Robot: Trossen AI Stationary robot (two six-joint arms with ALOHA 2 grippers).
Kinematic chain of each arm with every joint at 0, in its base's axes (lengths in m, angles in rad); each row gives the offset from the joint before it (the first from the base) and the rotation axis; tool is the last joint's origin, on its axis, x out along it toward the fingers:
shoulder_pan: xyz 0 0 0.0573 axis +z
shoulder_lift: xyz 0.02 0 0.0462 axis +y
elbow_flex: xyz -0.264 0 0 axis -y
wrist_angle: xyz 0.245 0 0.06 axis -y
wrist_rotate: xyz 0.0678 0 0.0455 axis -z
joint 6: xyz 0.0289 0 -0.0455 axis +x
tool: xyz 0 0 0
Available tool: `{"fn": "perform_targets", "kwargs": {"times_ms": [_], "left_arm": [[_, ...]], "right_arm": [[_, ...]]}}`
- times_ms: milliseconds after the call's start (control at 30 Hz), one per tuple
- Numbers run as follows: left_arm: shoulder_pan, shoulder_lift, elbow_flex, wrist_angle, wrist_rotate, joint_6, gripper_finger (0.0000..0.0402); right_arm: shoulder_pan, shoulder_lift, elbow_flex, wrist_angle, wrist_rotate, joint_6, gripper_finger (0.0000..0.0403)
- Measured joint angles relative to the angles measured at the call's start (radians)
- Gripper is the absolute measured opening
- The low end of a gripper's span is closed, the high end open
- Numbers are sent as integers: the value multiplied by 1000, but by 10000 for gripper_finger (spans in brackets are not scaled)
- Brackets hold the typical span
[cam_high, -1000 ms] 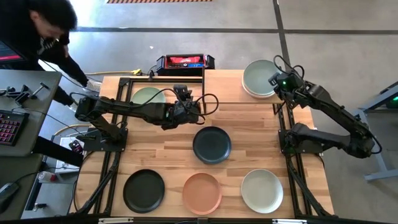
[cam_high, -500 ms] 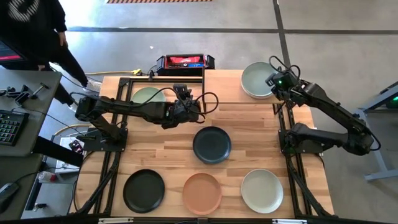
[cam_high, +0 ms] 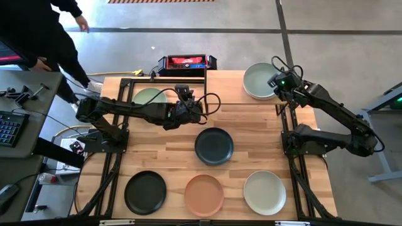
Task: Place and stack plates onto a shelf
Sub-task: Stack the gray plate on the orange plate on the shelf
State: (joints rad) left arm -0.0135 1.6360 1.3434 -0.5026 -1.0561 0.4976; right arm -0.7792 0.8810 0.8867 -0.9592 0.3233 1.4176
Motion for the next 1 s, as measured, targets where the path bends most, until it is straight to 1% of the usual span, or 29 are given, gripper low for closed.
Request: {"fn": "perform_targets", "kwargs": {"times_ms": [500, 700, 1000], "left_arm": [[0, 0, 0, 0, 5, -1, 130], [0, 0, 0, 0, 7, -74, 130], [0, 0, 0, 0, 7, -76, 130]], "right_arm": [[0, 0, 0, 0, -10, -4, 1], [0, 0, 0, 0, -29, -38, 1], [0, 2, 0, 0, -19, -30, 1]]}}
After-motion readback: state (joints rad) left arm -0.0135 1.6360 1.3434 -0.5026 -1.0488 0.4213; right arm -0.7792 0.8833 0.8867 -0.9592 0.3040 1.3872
